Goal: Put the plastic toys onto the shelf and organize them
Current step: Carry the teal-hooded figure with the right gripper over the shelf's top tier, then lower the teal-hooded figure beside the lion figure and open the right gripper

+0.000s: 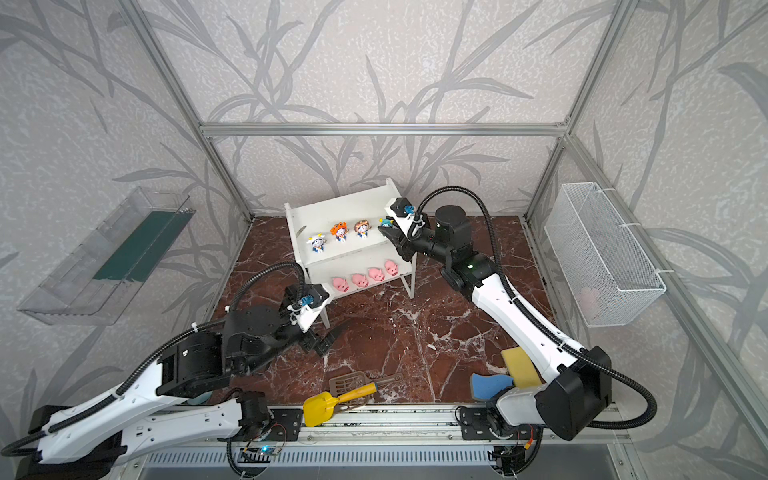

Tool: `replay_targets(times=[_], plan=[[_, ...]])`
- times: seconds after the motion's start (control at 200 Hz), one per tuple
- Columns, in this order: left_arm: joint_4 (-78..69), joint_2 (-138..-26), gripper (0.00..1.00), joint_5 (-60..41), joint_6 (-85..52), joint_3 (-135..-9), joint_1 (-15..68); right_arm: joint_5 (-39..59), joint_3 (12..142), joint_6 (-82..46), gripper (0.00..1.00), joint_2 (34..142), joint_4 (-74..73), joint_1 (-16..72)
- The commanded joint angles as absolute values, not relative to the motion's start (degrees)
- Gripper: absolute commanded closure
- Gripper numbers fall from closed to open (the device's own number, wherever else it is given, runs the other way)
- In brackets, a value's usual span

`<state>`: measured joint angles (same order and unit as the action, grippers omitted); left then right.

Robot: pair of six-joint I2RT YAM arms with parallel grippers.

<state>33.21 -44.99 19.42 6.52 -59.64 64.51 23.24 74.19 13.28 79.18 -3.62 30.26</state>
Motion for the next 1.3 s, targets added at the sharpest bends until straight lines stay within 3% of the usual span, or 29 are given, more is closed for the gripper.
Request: replay_targets(times=[0.0,1.295], plan=[[30.9,-44.5,0.01,19.3,8.7,-61.2,64.6,24.2,74.5,10.8,0.74,79.3,-8.7,29.9],[30.4,-41.9,0.01,18.9,8.4,-58.7,64.7,21.5,68.5,11.6,0.7,82.4,-16.5,29.9]])
